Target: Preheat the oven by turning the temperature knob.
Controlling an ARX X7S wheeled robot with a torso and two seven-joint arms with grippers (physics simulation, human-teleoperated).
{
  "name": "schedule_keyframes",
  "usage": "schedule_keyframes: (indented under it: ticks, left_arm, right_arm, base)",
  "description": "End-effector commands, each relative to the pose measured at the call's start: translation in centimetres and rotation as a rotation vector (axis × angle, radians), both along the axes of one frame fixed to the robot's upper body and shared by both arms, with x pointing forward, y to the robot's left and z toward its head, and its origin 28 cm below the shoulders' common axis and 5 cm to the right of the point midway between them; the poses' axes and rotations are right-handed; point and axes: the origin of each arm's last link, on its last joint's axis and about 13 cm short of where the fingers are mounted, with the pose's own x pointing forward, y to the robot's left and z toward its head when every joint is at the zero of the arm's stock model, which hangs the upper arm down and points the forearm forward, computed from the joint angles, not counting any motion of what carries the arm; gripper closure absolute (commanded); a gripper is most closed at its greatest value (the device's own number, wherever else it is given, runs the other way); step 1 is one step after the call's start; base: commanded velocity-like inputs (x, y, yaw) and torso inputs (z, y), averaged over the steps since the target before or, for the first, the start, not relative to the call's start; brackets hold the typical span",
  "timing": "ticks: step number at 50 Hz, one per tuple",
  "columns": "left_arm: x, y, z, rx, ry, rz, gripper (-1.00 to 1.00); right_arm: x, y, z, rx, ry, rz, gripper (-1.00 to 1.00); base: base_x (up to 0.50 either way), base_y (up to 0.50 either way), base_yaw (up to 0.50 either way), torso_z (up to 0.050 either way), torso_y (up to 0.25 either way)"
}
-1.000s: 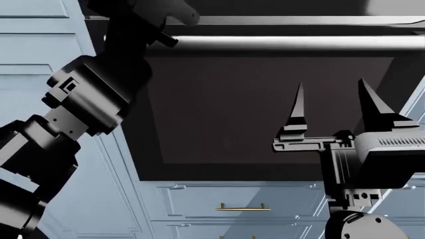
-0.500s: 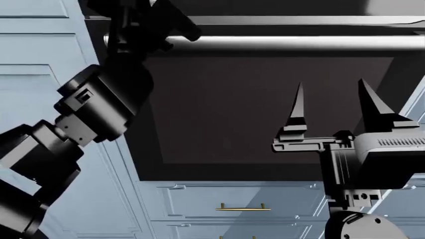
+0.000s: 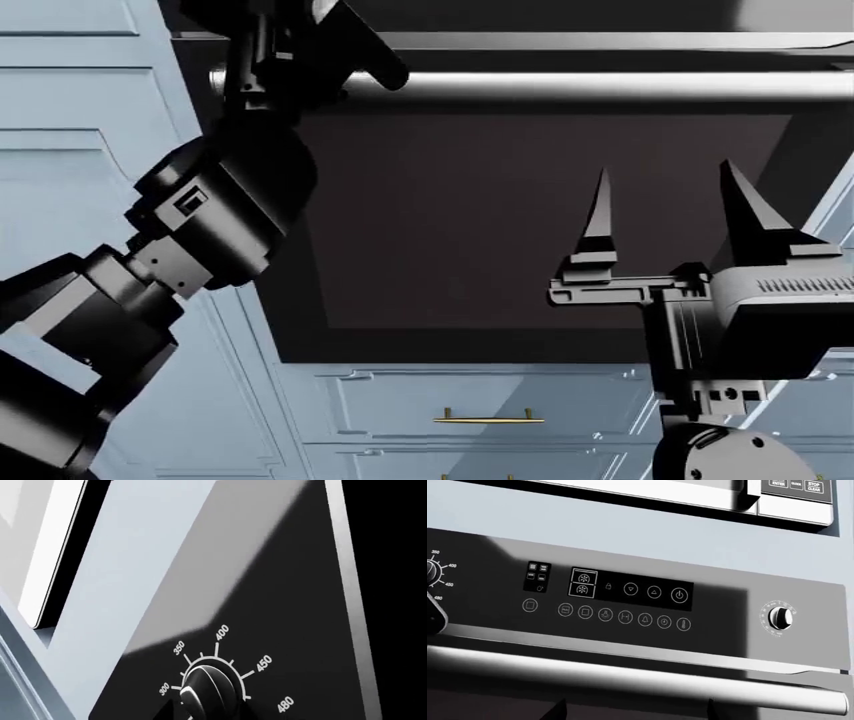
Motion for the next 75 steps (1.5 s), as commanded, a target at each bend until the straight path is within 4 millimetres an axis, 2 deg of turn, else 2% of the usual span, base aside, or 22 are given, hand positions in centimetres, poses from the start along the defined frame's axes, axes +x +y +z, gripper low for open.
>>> schedule_keyframes:
  ticks: [1,11,75]
  left_arm:
    - [3.40,3.99,3.32,0.042,0.094,0.065,1.00]
    - [3.40,4.18,3.39,0.140,0.043,0.092,1.00]
    - [3.40,4.18,3.39,0.140,0.043,0.092,1.00]
  right_arm:
    - [-0.02,0.22,0.01,-0.001,-0.005,0.005,-1.00]
    - [0.01,0.23,0.00,-0.002,-0.005,0.004,-1.00]
    - [0.01,0.23,0.00,-0.002,-0.005,0.004,-1.00]
  base:
    - [0.05,-0.01,-0.04,0.000,0.000]
    - [0.04,-0.01,-0.03,0.006,0.000]
    - [0.03,0.00,-0.01,0.005,0.000]
